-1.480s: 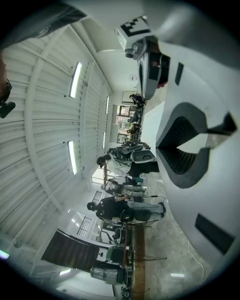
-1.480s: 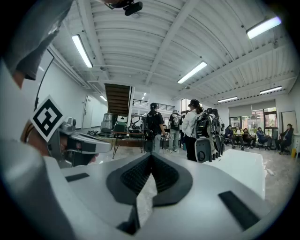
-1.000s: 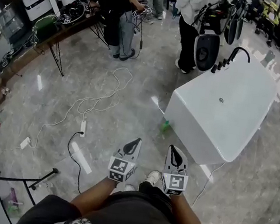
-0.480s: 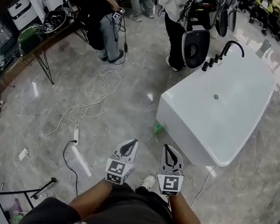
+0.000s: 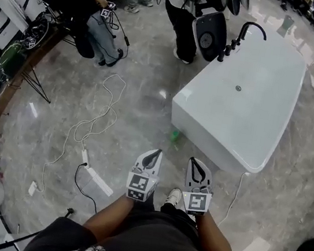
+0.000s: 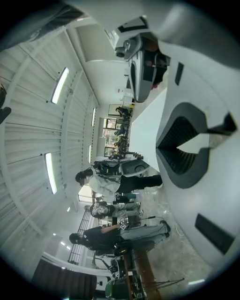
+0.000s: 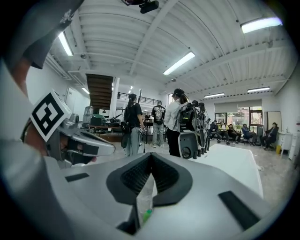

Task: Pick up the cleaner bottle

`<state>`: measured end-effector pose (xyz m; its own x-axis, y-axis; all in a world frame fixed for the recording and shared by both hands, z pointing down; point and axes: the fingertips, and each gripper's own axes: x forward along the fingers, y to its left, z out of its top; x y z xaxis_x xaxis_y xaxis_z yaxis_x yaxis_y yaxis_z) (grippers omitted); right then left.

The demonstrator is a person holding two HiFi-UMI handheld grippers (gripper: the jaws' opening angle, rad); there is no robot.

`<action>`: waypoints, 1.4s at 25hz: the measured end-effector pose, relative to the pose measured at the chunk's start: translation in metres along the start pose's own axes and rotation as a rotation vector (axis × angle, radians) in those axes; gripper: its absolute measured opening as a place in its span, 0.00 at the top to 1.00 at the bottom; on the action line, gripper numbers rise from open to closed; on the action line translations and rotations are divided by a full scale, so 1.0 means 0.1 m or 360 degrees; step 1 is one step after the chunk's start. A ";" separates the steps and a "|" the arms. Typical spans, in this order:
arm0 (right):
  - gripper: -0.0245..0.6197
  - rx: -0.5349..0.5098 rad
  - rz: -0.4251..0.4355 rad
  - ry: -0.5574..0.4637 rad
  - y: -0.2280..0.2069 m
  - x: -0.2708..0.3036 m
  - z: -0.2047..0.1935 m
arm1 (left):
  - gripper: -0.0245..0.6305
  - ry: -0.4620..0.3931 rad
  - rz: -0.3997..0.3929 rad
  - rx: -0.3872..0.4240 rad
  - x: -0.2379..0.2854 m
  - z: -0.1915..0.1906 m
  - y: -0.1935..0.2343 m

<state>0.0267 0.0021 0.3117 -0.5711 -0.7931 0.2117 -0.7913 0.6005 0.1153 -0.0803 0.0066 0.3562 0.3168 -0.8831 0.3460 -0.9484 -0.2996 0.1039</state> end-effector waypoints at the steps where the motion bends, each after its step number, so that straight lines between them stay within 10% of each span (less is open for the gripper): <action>1: 0.94 0.0033 -0.0041 0.0020 -0.02 0.03 -0.05 | 0.96 0.0009 -0.0039 0.0009 0.06 -0.02 0.03; 18: 0.94 0.0279 -0.0617 0.0185 -0.49 0.82 -0.82 | 0.96 -0.0015 -0.0337 0.0040 1.33 -0.31 0.71; 35: 0.94 0.0340 -0.0542 0.0074 -0.60 1.57 -3.60 | 0.69 -0.0096 -0.0205 0.0082 2.96 -3.25 0.91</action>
<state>0.0637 -0.1219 0.6876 -0.2619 -0.9347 0.2404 -0.9639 0.2657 -0.0172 -0.0764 -0.1650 0.7710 0.4377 -0.8558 0.2759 -0.8984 -0.4287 0.0954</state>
